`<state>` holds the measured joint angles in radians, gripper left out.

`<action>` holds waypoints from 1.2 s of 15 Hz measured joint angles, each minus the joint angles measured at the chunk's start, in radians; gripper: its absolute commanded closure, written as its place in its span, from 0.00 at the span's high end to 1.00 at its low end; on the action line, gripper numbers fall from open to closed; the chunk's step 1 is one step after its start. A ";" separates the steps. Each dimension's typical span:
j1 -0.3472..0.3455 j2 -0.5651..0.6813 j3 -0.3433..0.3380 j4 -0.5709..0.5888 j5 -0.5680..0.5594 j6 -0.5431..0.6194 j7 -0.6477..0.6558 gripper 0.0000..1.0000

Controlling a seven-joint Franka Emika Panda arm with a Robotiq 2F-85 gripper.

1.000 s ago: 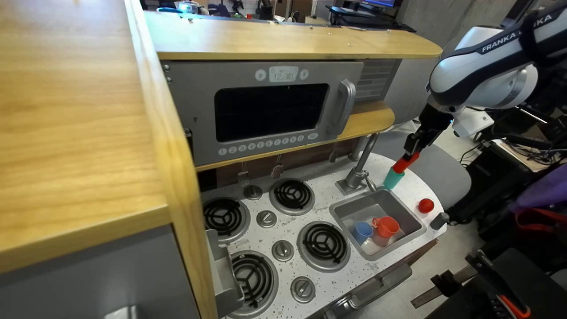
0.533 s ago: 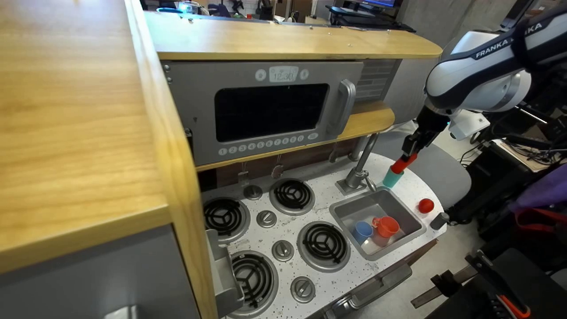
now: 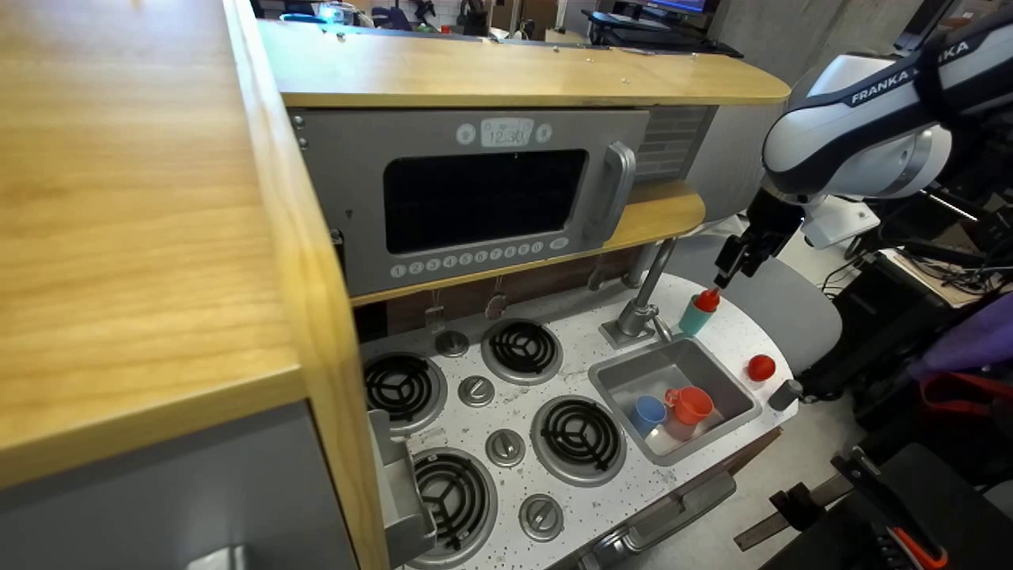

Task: Put the sauce bottle in the green cup

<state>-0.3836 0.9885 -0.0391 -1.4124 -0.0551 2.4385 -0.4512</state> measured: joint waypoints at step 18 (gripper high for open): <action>-0.094 -0.295 -0.140 -0.228 -0.004 -0.048 -0.053 1.00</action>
<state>-0.4776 0.6933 -0.1791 -1.6407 -0.0593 2.3909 -0.5039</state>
